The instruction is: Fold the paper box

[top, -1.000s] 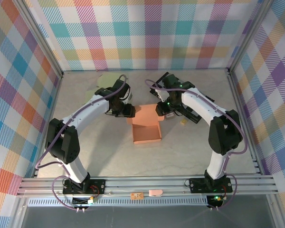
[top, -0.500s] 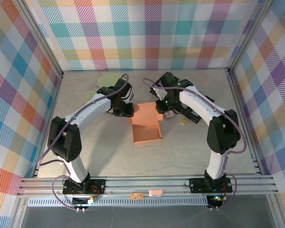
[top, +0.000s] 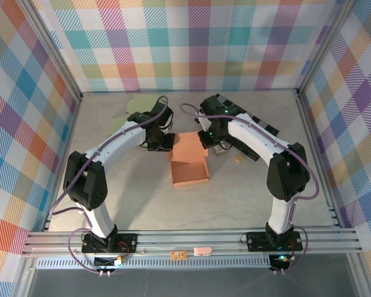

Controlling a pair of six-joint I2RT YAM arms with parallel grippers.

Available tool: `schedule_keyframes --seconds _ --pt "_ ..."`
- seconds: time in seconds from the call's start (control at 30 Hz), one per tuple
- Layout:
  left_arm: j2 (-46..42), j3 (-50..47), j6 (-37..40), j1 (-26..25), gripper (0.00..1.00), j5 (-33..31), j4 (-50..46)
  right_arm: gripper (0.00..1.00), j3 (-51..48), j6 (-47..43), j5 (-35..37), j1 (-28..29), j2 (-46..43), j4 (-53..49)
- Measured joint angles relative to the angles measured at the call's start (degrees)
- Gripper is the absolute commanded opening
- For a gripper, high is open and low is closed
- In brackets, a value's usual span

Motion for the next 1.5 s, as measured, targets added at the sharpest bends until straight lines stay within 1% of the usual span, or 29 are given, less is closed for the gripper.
schedule_keyframes --seconds 0.1,0.23,0.37,0.5,0.63,0.8,1.0,1.13,1.37,1.5 --pt "0.6 1.3 -2.2 0.0 0.0 -1.5 0.0 0.0 0.0 3.9 2.5 0.9 0.0 2.0" --pt "4.1 6.4 -4.2 0.1 0.0 -4.8 0.0 0.0 0.3 8.4 6.4 1.4 0.1 5.7" --pt "8.2 11.8 -5.1 1.5 0.0 -7.0 1.3 0.0 2.0 10.3 10.2 1.4 1.7 10.4" --pt "10.0 12.1 -5.7 3.5 0.0 -7.2 5.3 0.0 1.7 11.2 12.3 1.6 4.1 16.6" --pt "10.3 9.4 -5.8 4.9 0.0 -6.7 10.9 0.0 -1.0 11.2 13.0 1.6 4.7 23.1" --pt "9.9 4.0 -5.8 5.3 0.0 -6.4 18.3 0.0 -6.6 11.1 13.4 1.6 4.7 31.2" --pt "5.9 -4.0 -5.7 5.3 0.0 -5.7 25.9 0.0 -12.6 11.1 13.2 1.9 2.7 38.4" --pt "3.6 -7.0 -5.8 5.3 0.0 -5.7 28.9 0.0 -13.6 11.1 13.7 2.3 1.3 40.1" --pt "2.9 -9.7 -6.2 5.1 0.0 -5.0 31.8 0.0 -14.6 11.1 14.0 2.4 0.8 40.1" --pt "1.9 -11.8 -6.4 4.2 0.0 -5.6 32.4 0.0 -16.4 11.1 14.1 2.8 0.3 40.0"
